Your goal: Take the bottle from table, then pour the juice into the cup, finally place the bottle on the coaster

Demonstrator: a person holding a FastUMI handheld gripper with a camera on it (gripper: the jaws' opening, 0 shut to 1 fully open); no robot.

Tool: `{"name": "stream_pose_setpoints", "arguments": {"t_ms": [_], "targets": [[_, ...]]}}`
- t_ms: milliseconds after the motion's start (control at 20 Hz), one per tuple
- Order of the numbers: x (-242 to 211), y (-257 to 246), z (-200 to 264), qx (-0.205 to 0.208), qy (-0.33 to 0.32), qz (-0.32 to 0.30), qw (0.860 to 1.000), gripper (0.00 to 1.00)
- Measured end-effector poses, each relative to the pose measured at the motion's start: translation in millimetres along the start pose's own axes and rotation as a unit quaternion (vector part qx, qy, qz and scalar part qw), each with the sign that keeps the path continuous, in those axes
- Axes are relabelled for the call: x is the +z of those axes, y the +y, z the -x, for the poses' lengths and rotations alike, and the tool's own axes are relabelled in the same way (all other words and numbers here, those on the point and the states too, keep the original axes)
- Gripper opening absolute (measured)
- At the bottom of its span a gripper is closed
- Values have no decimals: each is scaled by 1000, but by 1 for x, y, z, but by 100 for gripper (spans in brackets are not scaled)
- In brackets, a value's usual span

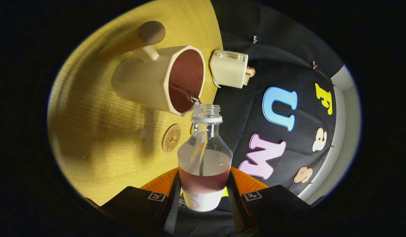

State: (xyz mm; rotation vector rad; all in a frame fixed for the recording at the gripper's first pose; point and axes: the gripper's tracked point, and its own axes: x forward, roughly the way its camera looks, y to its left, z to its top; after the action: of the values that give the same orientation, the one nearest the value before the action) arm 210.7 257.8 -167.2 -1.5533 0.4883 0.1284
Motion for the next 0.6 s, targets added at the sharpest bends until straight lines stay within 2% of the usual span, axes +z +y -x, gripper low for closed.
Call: {"name": "stream_pose_setpoints", "arguments": {"t_ms": [600], "targets": [[0,-6,-3,-13,-6,27,1000,69]]}}
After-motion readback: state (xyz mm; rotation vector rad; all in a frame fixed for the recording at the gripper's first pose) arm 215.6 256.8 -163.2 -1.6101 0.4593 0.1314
